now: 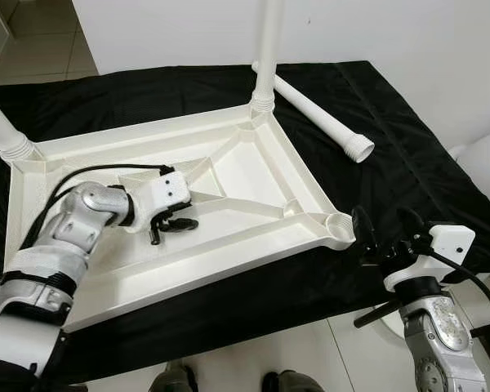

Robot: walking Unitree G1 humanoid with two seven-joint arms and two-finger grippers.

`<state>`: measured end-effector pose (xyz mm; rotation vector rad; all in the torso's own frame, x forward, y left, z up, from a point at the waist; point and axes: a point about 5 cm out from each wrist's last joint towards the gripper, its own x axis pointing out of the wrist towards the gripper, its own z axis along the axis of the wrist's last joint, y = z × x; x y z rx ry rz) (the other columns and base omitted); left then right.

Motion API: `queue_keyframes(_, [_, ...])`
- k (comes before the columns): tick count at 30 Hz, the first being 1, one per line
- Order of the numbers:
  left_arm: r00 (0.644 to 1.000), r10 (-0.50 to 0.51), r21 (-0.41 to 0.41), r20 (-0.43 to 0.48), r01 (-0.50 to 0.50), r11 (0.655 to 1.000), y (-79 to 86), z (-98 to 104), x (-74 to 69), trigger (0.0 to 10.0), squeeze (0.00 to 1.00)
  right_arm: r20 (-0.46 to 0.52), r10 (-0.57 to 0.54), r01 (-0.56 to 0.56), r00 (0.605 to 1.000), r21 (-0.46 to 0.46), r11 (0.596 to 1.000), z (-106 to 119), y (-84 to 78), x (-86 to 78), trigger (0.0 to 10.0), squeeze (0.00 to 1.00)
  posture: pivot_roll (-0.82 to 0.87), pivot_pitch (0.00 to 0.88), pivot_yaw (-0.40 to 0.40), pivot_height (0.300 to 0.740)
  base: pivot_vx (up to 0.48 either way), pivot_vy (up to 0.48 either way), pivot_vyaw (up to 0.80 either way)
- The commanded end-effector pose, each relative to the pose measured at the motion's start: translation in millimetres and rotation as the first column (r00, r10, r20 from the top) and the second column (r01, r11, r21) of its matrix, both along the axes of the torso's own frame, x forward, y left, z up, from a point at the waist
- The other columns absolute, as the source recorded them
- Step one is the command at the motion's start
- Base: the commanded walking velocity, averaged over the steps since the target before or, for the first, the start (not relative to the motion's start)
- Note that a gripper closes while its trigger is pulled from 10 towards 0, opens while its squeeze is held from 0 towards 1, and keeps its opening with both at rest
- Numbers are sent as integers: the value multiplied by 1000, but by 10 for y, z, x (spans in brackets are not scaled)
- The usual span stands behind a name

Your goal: Building children table

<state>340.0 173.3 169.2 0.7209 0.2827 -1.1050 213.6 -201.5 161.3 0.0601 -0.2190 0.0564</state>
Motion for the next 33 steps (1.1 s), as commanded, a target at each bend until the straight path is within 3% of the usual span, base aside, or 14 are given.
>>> queue_keyframes(1, [999,-44,-44,-29,43,998,28,116,-21,10000,0,-9,3,-3,1000,3,1000,-25,4,12,10000,0,-32,75,-14,740,0,0,0])
queue_keyframes(5, [1000,-21,-91,-3,20,996,46,220,8,10000,0,-7,3,-3,1000,4,1000,-21,7,22,10000,0,-27,74,-17,740,0,0,0])
queue_keyframes(9, [993,80,-299,92,-49,953,-27,488,137,10000,0,6,-11,11,1000,7,1000,-4,-8,64,10000,0,-20,77,-12,740,0,0,0])
queue_keyframes(11, [993,80,-299,92,-49,953,-27,488,137,10000,0,6,-11,11,1000,7,1000,-4,-8,64,10000,0,-20,77,-12,740,0,0,0])
queue_keyframes(13, [977,165,-413,133,-97,906,-120,566,206,10000,0,22,-43,43,999,2,999,28,-50,105,10000,0,-20,80,-8,740,0,0,0])
queue_keyframes(14, [977,165,-413,133,-97,906,-120,566,206,10000,0,22,-43,43,999,2,999,28,-50,105,10000,0,-20,80,-8,740,0,0,0])
queue_keyframes(17, [970,210,-551,122,-110,827,-303,622,215,10000,0,42,-108,108,993,-5,994,79,-125,187,10000,0,-26,81,-2,740,0,0,0])
queue_keyframes(21, [969,211,-600,127,-94,795,-412,646,193,10000,0,49,-157,158,986,-34,987,96,-166,244,10000,0,-27,82,-1,740,0,0,0])
queue_keyframes(25, [964,223,-670,145,-70,739,-634,703,202,10000,0,13,-266,266,964,-28,963,51,-229,383,10000,0,-23,85,-10,740,0,0,0])
queue_keyframes(28, [963,222,-672,151,-65,738,-661,705,203,10000,0,2,-288,288,958,-21,957,40,-245,405,10000,0,-23,85,-10,740,0,0,0])
queue_keyframes(33, [971,140,-652,195,22,758,-889,731,188,10000,0,-16,-399,399,917,-10,917,40,-383,586,10000,0,-7,95,-22,740,0,0,0])
